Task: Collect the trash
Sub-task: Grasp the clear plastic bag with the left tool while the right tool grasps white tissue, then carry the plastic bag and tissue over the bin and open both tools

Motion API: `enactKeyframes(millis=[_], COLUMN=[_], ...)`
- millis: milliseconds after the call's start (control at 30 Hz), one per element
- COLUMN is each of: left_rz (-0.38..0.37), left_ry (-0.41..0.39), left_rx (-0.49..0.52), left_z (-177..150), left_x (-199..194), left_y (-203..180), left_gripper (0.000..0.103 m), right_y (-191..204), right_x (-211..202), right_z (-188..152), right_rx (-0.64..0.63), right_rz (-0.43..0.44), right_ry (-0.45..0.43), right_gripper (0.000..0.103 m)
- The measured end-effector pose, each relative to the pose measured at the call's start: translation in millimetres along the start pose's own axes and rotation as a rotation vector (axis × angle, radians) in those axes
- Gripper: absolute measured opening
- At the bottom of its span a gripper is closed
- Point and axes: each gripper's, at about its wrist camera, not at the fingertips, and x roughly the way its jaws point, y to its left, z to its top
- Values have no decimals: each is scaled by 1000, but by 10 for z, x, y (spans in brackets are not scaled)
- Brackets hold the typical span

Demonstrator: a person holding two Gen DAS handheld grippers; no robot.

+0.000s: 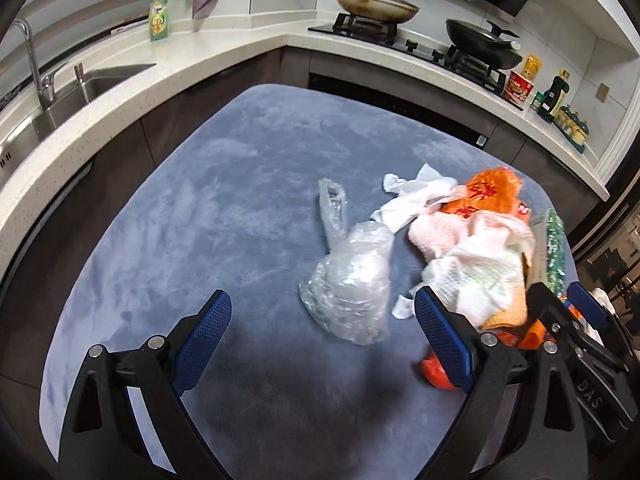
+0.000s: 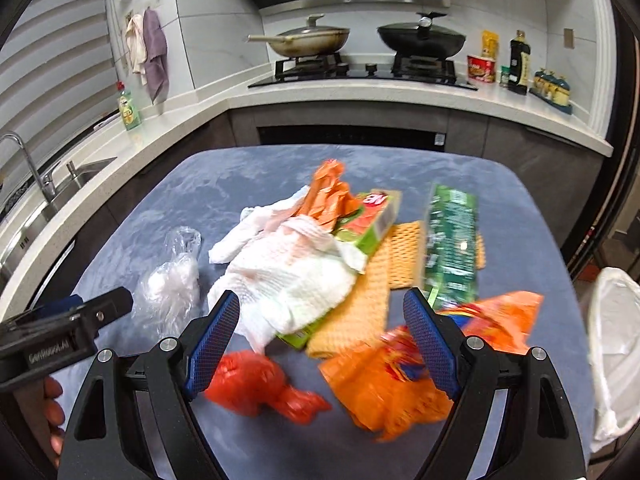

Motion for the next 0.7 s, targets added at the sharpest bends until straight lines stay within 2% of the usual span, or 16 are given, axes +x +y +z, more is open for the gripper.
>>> enactKeyframes(millis=[167,333,400,533,567,600,700], left_rz=[-10,-39,-55,-93,-100,-104,-110], left_ry=[19,44,57,74,75,76,65], left_rx=[-4,0,4,18,24,31,47], left_z=[34,59,61,56,54,53,41], left_x=[191,352,406,466,469,474,429], left_y=[34,-4,-24,-69,-87,-106,-157], left_gripper=[88,77,66,44,35,32,26], right_y=[110,158,151,149,143,139,117], right_x=[238,388,438,441,423,406,337], right_z=[43,64,73,78,77,79,85], right_rx=[-20,-41,-40,-38,-36,-36,-34], right_rz=[2,-4,-3,1,7,13,25], right_ry=[32,52,64,70,72,72,65], right_gripper=[68,57,44,27,18,9,5])
